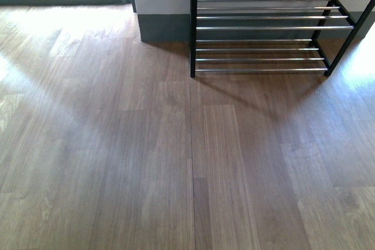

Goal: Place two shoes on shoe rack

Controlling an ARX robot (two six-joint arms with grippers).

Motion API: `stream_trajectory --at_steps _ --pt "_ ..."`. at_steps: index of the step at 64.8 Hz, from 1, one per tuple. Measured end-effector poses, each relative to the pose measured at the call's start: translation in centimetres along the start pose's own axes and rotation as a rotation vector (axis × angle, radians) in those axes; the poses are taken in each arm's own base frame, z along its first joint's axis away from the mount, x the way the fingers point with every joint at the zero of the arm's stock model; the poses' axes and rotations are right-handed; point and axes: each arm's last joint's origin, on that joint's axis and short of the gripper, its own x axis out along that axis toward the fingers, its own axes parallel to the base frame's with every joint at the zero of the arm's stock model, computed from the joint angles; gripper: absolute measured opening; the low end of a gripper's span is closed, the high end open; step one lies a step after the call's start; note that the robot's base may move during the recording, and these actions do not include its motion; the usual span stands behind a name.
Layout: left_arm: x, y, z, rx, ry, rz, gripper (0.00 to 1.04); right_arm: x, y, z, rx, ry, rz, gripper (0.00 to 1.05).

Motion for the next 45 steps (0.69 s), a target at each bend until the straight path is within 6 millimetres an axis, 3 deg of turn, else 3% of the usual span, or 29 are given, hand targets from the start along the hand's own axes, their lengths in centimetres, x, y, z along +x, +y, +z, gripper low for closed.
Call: stream_trajectory --at_steps 45 --pt "0.0 0.0 -0.01 0.001 0.0 0.0 0.02 0.0 0.0 0.0 0.0 0.0 0.0 0.01"
